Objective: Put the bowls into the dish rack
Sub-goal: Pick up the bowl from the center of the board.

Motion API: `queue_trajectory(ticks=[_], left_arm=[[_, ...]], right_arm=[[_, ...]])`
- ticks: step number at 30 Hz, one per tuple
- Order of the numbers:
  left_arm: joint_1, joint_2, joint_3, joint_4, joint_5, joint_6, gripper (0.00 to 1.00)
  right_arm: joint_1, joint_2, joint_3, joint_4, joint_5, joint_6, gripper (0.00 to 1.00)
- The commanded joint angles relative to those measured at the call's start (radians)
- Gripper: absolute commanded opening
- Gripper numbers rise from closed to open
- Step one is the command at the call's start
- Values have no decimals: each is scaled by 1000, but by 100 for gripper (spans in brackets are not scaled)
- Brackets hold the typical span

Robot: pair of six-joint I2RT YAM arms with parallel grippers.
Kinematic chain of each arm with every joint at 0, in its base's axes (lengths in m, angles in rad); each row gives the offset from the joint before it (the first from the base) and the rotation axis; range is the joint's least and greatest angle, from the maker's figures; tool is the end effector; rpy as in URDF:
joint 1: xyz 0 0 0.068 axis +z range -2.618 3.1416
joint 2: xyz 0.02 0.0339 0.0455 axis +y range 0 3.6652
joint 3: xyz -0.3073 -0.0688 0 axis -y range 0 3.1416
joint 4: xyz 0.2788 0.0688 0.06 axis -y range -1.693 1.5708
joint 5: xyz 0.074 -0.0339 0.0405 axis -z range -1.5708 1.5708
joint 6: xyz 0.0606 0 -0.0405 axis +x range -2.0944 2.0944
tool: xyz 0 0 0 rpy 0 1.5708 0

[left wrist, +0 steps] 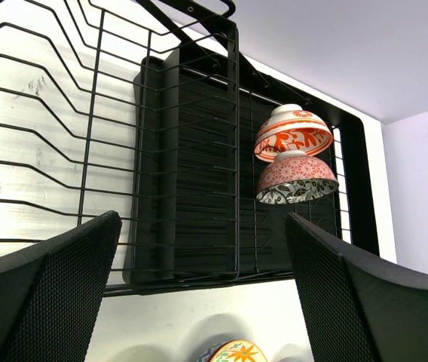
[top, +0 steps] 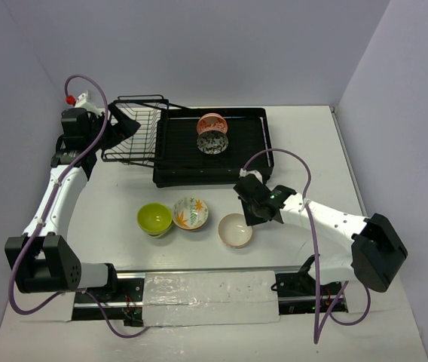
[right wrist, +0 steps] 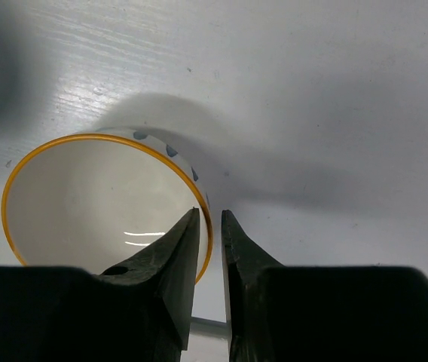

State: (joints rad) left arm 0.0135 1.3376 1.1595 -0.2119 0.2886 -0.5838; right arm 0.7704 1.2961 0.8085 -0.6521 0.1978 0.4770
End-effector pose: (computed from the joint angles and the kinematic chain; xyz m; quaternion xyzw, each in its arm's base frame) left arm 0.3564 -0.0124 0.3719 -0.1654 0.8092 -0.2696 0.4951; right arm 0.1998 0.1773 0.2105 -0.1212 0.9647 0.0460 0.2291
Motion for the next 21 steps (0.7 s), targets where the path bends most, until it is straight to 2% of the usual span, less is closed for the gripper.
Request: queue_trajectory(ticks=[1,21], left_arm=[[-4,-31,14,8,-2,19,95],[-6,-37,16,9,0,19,95]], right_arm=[[-14,-15,6,-4,6,-20,26],[-23,38,-11,37,-86,-37,24]])
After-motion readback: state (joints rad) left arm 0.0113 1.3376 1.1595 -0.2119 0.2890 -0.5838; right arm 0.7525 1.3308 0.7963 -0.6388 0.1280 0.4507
